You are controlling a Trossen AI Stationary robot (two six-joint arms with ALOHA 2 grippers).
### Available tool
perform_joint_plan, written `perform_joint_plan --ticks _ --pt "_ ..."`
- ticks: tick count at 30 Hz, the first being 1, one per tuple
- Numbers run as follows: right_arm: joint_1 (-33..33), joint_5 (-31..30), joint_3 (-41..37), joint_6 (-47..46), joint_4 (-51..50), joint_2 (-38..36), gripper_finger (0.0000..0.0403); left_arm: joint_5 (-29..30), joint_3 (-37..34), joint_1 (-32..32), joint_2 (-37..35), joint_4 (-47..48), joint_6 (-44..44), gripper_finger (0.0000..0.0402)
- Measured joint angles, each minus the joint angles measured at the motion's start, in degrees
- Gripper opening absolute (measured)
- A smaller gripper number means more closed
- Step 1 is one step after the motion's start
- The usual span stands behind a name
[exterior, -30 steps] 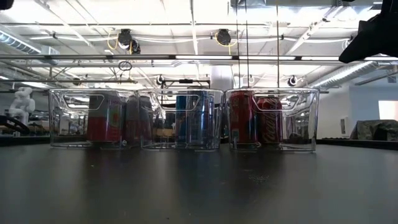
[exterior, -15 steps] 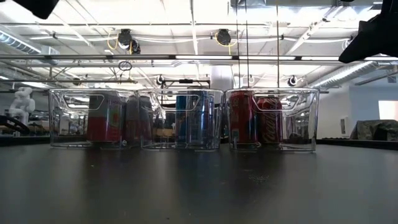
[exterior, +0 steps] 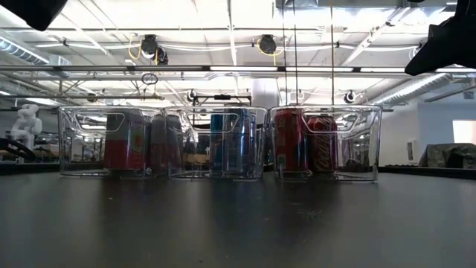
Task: Sort soda cans
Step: Put the red soda can into the right transparent bin
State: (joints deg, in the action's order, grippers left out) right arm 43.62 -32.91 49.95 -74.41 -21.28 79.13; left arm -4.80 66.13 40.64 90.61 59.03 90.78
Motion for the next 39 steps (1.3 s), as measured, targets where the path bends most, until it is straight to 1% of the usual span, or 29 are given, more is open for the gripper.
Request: perform_joint_plan --ticks 2,7,11,16,22,28,31,35,39 --pt "0.0 0.02 0.0 0.11 0.0 0.0 0.0352 0.02 0.04 0.0 0.04 -0.1 0.02 0.0308" --pt "0.27 0.07 0.0 0.25 -0.02 0.0 0.0352 0.52 1.14 -1.25 0.29 -1.75 0.25 0.0308" --pt "0.98 0.09 0.0 0.33 -0.01 0.0 0.0352 2.43 3.14 -3.85 0.28 -2.09 -1.6 0.0308" --pt "2.55 0.13 0.0 0.06 0.02 0.0 0.0352 4.75 7.15 -8.45 0.28 -2.42 -7.94 0.0308" --pt "4.81 -0.06 0.0 -2.59 0.0 0.01 0.0352 5.37 12.82 -15.06 0.28 -3.01 -17.87 0.0308" --pt "5.84 -1.05 0.0 -2.89 0.0 0.07 0.0352 5.49 22.28 -22.78 3.49 -2.58 -31.89 0.0308" --pt "6.08 -3.13 0.0 -3.58 -0.02 0.07 0.0352 5.57 28.91 -27.05 6.76 -2.52 -40.06 0.0308" --pt "6.05 -3.29 0.0 -4.42 -0.02 0.09 0.0352 5.57 38.44 -32.5 12.01 -2.34 -51.6 0.0308" --pt "6.05 -3.91 0.0 -5.89 -0.1 0.09 0.0352 4.86 48.45 -37.61 18.1 -1.39 -61.09 0.0308"
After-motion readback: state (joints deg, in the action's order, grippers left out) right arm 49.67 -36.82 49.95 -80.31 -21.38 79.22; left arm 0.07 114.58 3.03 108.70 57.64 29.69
